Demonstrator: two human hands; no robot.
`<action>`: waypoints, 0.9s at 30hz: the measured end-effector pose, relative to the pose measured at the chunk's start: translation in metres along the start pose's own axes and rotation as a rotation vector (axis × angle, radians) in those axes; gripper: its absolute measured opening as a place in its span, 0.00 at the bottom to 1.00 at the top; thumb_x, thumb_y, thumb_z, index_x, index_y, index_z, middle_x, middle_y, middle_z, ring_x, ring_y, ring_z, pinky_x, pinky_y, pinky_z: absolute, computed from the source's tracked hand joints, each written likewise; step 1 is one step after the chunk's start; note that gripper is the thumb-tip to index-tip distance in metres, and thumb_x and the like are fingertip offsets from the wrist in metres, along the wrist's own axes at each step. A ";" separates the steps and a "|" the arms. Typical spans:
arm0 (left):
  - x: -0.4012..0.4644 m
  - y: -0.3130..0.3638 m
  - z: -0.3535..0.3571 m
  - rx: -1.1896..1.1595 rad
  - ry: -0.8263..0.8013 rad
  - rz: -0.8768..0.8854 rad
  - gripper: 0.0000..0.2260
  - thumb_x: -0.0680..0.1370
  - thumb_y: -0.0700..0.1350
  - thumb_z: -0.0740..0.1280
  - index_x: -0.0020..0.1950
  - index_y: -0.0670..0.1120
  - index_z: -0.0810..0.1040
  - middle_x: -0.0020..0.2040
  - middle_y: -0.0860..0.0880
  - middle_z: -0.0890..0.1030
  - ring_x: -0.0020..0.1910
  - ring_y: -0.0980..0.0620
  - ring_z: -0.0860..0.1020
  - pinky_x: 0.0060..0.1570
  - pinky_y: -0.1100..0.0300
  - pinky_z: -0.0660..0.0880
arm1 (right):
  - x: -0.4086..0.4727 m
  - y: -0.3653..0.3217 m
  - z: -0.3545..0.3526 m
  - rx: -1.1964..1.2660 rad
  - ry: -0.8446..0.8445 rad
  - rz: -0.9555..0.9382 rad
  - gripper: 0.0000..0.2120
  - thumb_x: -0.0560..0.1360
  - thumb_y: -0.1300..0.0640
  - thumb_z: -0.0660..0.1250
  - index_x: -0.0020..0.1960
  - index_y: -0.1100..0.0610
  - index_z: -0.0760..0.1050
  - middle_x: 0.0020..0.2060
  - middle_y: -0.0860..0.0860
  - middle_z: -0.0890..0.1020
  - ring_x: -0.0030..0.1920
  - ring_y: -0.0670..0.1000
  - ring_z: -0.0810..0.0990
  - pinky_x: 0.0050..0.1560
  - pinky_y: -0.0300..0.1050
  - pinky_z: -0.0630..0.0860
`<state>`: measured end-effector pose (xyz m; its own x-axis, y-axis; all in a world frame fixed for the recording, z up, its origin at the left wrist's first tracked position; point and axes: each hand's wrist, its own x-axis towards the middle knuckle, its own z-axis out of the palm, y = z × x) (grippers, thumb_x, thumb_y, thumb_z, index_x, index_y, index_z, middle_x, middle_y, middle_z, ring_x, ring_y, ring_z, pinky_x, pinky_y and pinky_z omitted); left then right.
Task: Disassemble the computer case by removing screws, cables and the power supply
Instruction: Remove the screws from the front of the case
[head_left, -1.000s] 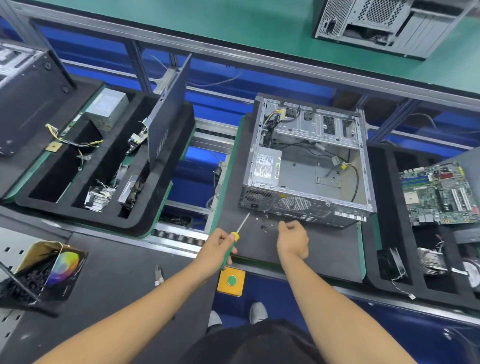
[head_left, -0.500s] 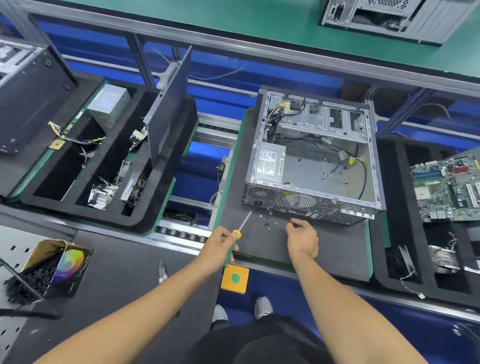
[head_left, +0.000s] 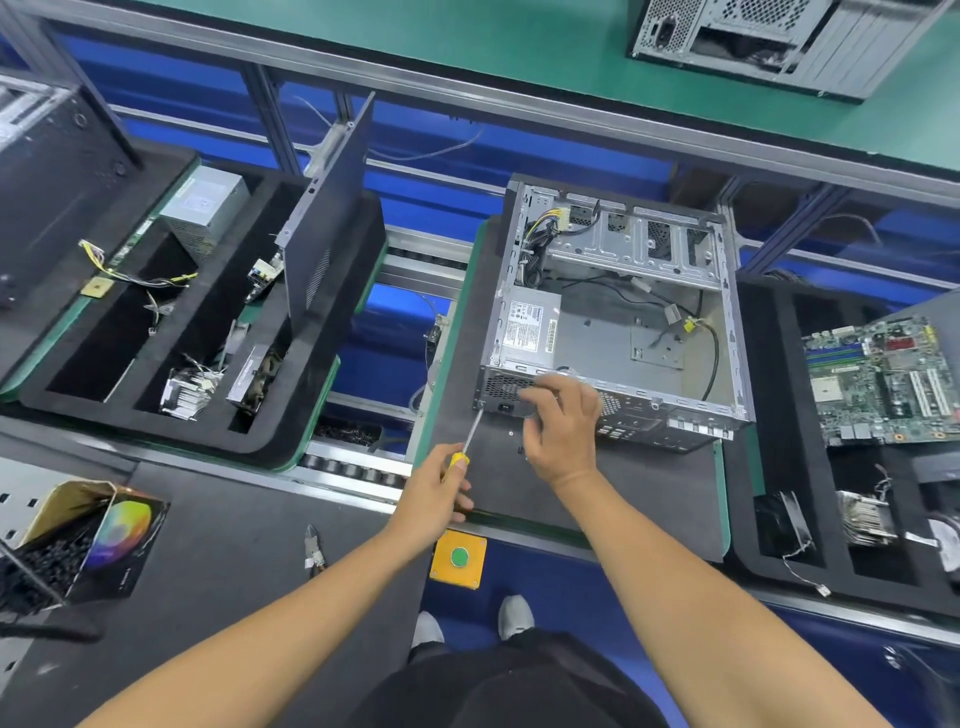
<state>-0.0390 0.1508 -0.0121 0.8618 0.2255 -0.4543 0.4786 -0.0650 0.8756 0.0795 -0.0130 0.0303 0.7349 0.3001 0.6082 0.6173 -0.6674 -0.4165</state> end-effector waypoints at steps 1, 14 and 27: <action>0.003 -0.003 0.001 0.042 0.005 0.003 0.11 0.86 0.50 0.60 0.68 0.54 0.72 0.48 0.48 0.80 0.39 0.53 0.82 0.37 0.51 0.82 | 0.011 -0.002 0.000 -0.008 0.019 -0.043 0.19 0.66 0.63 0.61 0.55 0.51 0.75 0.58 0.50 0.75 0.56 0.57 0.73 0.58 0.51 0.65; 0.026 -0.002 0.014 0.422 0.160 0.111 0.09 0.85 0.54 0.60 0.60 0.51 0.74 0.55 0.51 0.77 0.50 0.48 0.81 0.54 0.44 0.76 | 0.098 0.037 0.007 -0.010 -0.719 0.129 0.28 0.77 0.47 0.61 0.77 0.45 0.63 0.79 0.53 0.59 0.80 0.54 0.53 0.78 0.57 0.54; 0.026 -0.015 0.014 0.390 0.202 0.129 0.04 0.85 0.53 0.59 0.53 0.56 0.71 0.42 0.57 0.81 0.44 0.58 0.81 0.47 0.51 0.76 | 0.099 0.038 0.010 0.008 -0.687 0.154 0.28 0.75 0.44 0.60 0.75 0.43 0.64 0.78 0.50 0.60 0.78 0.49 0.53 0.72 0.57 0.64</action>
<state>-0.0213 0.1440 -0.0396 0.8870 0.3739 -0.2710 0.4305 -0.4573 0.7782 0.1787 -0.0019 0.0673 0.8234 0.5670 -0.0216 0.4922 -0.7327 -0.4699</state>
